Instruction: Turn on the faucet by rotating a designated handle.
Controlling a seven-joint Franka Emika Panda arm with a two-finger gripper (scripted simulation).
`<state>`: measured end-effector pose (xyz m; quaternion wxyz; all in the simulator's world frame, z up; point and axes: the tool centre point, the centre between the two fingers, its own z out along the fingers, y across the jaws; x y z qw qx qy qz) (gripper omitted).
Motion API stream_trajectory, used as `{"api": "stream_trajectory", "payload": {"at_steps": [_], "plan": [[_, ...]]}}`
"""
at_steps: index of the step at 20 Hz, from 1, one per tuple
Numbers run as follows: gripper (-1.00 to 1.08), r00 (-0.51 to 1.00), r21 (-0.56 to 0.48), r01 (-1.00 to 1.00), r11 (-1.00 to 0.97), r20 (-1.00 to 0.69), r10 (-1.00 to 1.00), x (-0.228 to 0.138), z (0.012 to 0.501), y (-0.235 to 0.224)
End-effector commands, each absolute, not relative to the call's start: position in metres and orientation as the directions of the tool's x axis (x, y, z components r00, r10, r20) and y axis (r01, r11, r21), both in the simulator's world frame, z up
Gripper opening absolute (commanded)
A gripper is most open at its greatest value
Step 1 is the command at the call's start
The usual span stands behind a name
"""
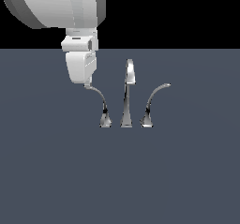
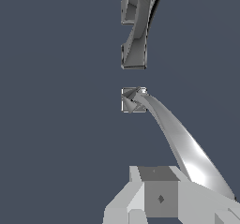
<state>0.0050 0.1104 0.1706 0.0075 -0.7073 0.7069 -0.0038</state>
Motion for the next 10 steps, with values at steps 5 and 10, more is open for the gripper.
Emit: {"api": "stream_trajectory", "payload": {"at_steps": [5,10], "plan": [[-1.0,0.004,-0.004,-1.0,-0.004,-0.001,-1.0,-0.019,0.17,0.105],[-1.0,0.007,-0.002,-1.0,-0.007,0.0,-1.0,-0.034,0.17,0.102]]}}
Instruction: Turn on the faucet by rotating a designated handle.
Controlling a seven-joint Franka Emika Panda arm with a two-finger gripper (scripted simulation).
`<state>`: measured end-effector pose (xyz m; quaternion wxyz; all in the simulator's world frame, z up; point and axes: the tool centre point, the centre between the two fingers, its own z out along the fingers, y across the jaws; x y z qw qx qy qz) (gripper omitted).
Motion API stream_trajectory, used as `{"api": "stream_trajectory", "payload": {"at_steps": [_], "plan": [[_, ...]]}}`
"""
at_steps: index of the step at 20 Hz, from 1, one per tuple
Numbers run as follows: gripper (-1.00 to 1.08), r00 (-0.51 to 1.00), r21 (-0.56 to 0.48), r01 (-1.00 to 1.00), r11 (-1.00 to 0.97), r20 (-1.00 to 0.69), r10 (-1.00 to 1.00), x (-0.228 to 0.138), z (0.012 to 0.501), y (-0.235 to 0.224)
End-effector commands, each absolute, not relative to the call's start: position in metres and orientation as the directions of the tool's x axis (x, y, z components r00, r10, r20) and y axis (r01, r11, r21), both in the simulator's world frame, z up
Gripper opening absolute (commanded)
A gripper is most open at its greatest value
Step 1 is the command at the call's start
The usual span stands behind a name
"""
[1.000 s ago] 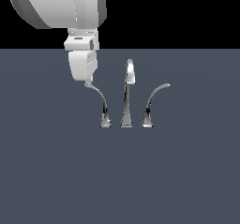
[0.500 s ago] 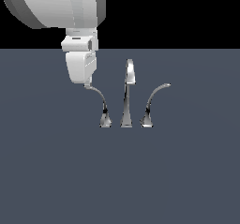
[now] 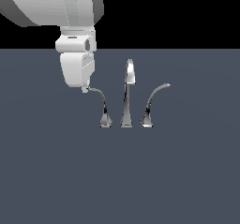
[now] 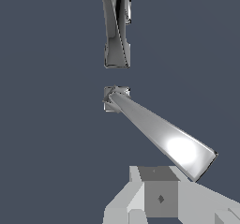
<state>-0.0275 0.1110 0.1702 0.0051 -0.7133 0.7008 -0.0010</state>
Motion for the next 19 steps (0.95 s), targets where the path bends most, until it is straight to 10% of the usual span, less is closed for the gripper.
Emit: {"api": "stream_trajectory", "payload": {"at_steps": [1,19], "plan": [[-1.0,0.008,-0.001,-1.0,-0.008,0.0,-1.0,-0.037,0.17,0.102],[-1.0,0.01,0.0,-1.0,-0.01,0.0,-1.0,-0.062,0.171,0.055]]}}
